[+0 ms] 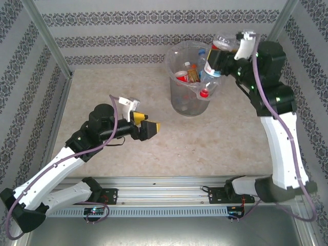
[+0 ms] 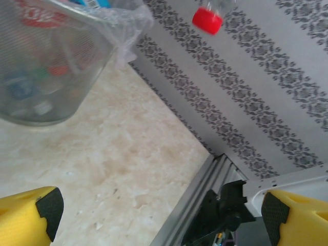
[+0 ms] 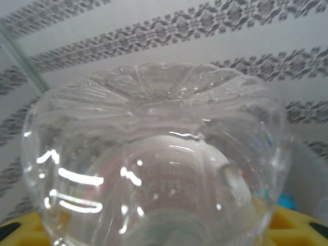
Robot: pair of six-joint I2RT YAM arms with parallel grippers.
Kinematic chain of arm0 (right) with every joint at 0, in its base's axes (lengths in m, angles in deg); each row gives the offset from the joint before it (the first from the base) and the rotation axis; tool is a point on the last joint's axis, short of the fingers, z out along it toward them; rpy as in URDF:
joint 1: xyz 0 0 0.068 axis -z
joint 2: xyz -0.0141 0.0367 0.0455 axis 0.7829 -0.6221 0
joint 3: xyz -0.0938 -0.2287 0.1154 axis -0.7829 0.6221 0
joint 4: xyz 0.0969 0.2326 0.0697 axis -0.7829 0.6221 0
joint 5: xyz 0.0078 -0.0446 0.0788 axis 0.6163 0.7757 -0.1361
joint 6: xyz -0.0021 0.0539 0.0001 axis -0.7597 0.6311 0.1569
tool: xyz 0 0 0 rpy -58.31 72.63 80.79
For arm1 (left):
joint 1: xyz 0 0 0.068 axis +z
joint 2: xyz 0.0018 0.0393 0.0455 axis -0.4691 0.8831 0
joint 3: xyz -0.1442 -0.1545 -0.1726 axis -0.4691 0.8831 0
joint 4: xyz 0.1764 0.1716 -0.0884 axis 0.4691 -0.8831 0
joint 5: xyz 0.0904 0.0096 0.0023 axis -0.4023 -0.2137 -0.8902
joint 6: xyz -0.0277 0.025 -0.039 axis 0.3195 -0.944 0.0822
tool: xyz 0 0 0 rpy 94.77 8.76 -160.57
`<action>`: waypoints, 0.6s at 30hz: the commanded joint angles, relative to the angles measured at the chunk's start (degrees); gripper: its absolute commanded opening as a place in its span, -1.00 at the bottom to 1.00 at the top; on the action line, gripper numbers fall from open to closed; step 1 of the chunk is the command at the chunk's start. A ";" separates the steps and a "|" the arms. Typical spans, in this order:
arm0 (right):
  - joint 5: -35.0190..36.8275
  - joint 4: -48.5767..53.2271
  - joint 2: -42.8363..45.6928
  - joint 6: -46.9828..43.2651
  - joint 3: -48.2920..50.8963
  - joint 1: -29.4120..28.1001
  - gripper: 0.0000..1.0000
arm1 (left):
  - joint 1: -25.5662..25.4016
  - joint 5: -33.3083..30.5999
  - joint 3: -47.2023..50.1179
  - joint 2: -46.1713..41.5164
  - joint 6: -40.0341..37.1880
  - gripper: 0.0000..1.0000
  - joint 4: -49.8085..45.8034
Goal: Put the plastic bottles in the bin
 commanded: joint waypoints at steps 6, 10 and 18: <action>8.25 8.46 -19.34 -7.94 -21.90 1.34 0.08 | -0.43 -6.14 0.56 -2.14 -3.49 1.00 -8.59; 8.75 11.87 -28.18 -9.53 -31.38 1.32 0.08 | -0.45 -7.60 1.48 -2.72 -3.83 1.00 -8.67; 7.39 21.05 -39.87 -11.27 -43.96 1.30 0.09 | -0.38 -11.57 -0.43 -2.17 -7.11 1.00 -14.42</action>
